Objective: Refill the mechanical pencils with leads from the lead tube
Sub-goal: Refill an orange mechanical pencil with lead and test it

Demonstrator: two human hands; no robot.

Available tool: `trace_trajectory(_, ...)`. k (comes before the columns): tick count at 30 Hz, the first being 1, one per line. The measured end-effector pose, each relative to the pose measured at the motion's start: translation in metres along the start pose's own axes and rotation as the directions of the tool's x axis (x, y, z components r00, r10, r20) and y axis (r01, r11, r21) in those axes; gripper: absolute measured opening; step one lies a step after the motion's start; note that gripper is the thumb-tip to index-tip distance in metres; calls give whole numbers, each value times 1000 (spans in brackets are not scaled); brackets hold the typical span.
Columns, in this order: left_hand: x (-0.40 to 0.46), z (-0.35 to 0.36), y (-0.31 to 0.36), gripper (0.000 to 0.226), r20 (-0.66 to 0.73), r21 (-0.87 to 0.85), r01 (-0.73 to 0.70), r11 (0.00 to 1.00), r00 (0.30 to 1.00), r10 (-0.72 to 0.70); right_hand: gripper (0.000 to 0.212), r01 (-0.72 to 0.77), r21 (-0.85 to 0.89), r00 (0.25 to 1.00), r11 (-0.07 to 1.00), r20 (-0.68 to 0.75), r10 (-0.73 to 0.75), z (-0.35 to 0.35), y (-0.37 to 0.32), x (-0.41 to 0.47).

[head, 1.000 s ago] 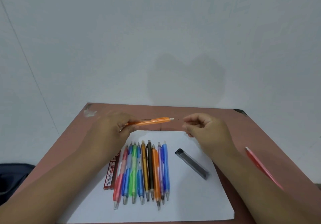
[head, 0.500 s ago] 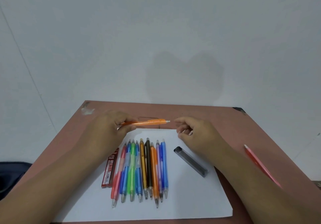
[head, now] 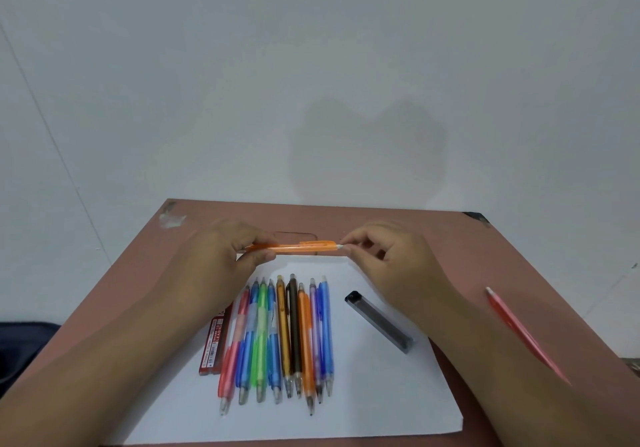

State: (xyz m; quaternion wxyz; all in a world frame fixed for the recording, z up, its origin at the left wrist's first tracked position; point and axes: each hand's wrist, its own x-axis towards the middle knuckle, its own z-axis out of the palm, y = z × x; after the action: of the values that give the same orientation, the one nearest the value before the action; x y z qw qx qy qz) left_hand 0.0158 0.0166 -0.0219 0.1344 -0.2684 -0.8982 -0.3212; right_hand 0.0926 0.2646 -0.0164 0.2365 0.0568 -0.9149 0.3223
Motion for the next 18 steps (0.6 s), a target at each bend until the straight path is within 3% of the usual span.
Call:
trace_trajectory(6, 0, 0, -2, 19, -13, -2, -5, 1000, 1000, 5, 13, -115, 29, 989, 993, -85, 117, -13, 8, 2)
trace_trajectory(11, 0, 1, -3, 17, -3, -7, 0, 1000, 1000, 0, 13, -245, -117, 965, 962, 66, 254, -24, 18, 1)
trace_trajectory(18, 1, 3, -4, 21, 11, 2, -1, 1000, 1000, 1, 11, -328, -211, 921, 921, 146, 361, -16, 24, 2)
